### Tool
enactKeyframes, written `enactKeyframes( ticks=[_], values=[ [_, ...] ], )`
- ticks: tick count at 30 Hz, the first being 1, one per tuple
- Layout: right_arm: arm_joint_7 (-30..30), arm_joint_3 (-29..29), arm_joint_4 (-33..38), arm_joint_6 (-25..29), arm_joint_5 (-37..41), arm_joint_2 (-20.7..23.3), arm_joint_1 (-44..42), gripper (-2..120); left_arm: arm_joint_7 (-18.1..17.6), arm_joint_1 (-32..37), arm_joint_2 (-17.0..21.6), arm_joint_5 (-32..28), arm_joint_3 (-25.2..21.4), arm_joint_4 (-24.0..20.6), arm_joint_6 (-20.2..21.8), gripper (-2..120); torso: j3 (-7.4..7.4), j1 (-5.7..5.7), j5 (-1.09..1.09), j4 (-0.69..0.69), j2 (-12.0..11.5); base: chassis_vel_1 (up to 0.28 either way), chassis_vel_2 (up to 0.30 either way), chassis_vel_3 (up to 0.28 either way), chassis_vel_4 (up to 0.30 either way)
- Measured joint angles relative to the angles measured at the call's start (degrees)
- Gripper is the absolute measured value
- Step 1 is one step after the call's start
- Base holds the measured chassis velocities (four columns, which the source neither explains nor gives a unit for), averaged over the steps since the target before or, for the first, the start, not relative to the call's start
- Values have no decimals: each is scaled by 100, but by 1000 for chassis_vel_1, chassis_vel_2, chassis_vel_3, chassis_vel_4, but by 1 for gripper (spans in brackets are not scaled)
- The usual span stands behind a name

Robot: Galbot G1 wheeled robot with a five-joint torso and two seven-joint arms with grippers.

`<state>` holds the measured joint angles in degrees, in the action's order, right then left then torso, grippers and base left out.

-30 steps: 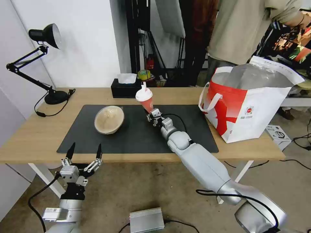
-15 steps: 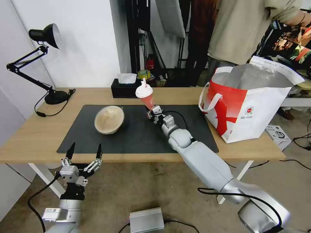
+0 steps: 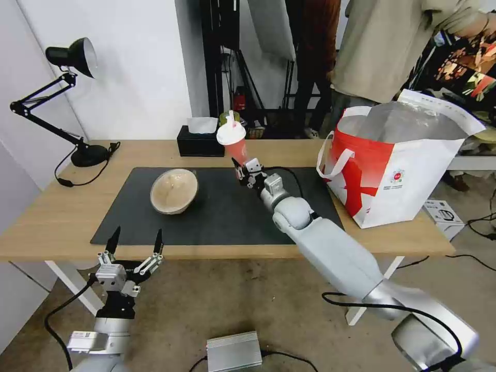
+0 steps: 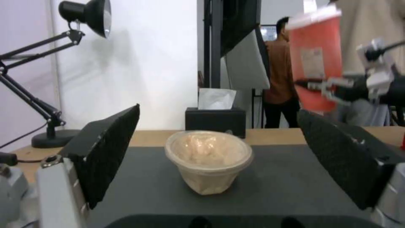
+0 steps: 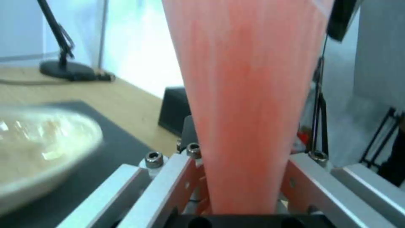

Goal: Pick up the trash from the table and place it into the takeout bag.

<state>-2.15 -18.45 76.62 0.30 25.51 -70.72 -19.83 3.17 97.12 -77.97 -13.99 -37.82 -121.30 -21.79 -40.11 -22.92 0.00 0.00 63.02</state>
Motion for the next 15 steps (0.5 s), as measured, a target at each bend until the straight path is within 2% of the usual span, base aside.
enactKeyframes(
  ticks=[15],
  values=[
    [-73,-343,1082,-380,590,592,664,9,0,83,31,-42,-66,-142,0,100,0,0,0,0,0,0,0,0,0]
  ],
)
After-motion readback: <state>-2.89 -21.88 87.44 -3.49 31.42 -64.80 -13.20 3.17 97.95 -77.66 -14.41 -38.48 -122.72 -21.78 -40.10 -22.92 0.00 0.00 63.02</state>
